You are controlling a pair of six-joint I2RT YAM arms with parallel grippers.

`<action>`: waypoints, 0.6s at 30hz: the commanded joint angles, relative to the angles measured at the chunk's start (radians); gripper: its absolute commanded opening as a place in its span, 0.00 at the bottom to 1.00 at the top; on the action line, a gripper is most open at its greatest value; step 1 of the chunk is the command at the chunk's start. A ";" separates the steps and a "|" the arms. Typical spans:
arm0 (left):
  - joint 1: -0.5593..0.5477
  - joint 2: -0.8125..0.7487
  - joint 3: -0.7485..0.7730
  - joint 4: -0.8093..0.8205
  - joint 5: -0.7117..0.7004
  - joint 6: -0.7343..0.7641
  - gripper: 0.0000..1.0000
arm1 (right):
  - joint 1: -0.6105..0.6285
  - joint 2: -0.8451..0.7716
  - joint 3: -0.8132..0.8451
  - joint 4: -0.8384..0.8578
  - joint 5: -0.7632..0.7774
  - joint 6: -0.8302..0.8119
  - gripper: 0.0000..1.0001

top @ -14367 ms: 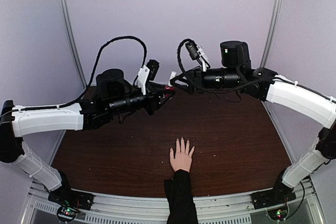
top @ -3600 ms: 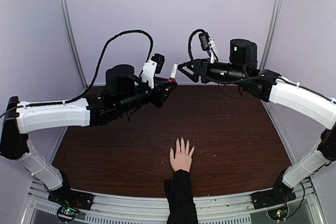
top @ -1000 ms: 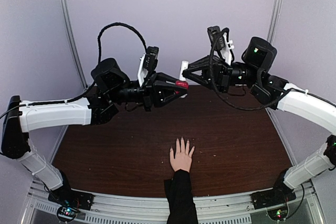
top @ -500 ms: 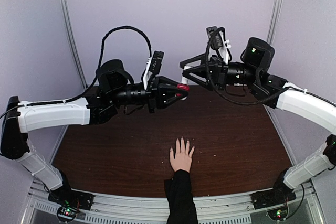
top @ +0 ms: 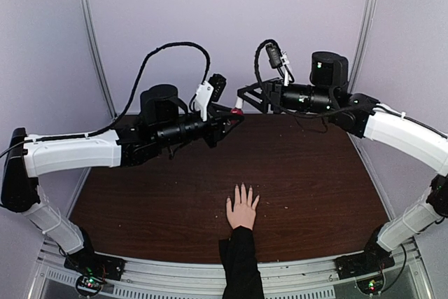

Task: Paint the nails
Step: Unscrew the nail polish bottle cap from the nail polish bottle.

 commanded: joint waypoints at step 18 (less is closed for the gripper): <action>-0.046 0.063 0.089 -0.054 -0.244 0.102 0.00 | -0.001 0.093 0.050 -0.012 0.021 0.114 0.14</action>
